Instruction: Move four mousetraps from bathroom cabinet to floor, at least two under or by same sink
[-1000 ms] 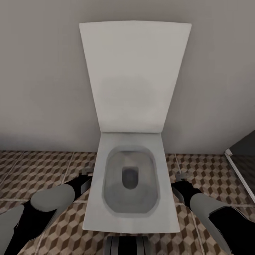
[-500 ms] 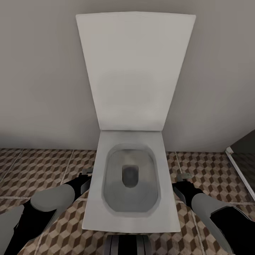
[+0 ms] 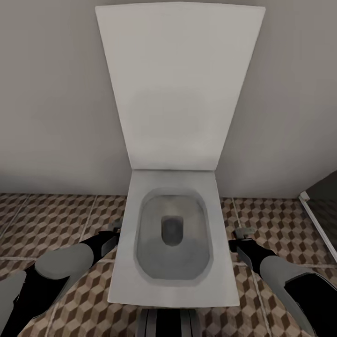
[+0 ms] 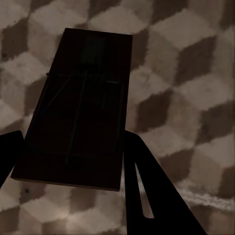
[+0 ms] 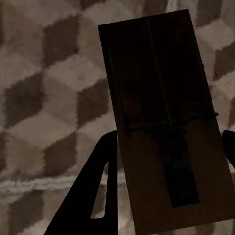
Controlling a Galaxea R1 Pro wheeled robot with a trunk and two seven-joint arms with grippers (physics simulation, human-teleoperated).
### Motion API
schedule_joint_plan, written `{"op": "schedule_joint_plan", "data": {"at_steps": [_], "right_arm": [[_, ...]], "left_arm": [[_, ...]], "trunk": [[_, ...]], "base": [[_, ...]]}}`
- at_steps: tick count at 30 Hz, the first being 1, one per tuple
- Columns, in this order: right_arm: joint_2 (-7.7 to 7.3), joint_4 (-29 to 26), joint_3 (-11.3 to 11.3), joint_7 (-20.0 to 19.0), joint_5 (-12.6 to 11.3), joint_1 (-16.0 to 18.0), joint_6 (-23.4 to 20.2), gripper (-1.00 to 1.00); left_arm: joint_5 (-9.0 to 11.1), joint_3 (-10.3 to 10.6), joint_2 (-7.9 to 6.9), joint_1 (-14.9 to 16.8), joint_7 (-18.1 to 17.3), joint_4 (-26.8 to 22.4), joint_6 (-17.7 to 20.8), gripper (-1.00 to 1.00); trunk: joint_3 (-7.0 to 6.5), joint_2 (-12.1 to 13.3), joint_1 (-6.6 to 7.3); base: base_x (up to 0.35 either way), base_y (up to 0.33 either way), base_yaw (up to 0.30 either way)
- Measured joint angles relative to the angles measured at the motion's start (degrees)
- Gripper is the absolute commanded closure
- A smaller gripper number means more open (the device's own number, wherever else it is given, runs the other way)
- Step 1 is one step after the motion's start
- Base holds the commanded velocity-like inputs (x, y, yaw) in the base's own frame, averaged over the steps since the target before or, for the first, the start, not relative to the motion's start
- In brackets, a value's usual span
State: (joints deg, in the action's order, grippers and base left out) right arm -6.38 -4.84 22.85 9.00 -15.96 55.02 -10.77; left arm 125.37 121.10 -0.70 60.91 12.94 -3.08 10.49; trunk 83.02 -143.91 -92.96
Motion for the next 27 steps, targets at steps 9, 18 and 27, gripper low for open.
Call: {"op": "schedule_joint_plan", "data": {"at_steps": [9, 18, 27], "right_arm": [[-0.03, 0.16, 0.02, -0.09, 0.07, 0.0, 1.13, 1.0], [-0.03, 0.25, 0.01, -0.09, 0.07, 0.0, 1.42, 1.0], [-0.09, 0.27, 0.0, -0.09, 0.07, 0.0, 1.43, 1.0]], "left_arm": [[0.0, 0.01, -0.11, -0.34, -0.96, 0.1, -0.06, 1.0], [0.0, 0.0, -0.1, -0.35, -0.98, 0.11, -0.06, 1.0], [0.0, 0.04, -0.09, -0.35, -0.98, 0.09, -0.14, 1.0]], "trunk": [[0.82, 0.0, 0.0], [1.63, 0.0, 0.0], [2.45, 0.0, 0.0]], "base": [[0.0, 0.0, 0.0], [0.0, 0.0, 0.0], [0.0, 0.0, 0.0]]}}
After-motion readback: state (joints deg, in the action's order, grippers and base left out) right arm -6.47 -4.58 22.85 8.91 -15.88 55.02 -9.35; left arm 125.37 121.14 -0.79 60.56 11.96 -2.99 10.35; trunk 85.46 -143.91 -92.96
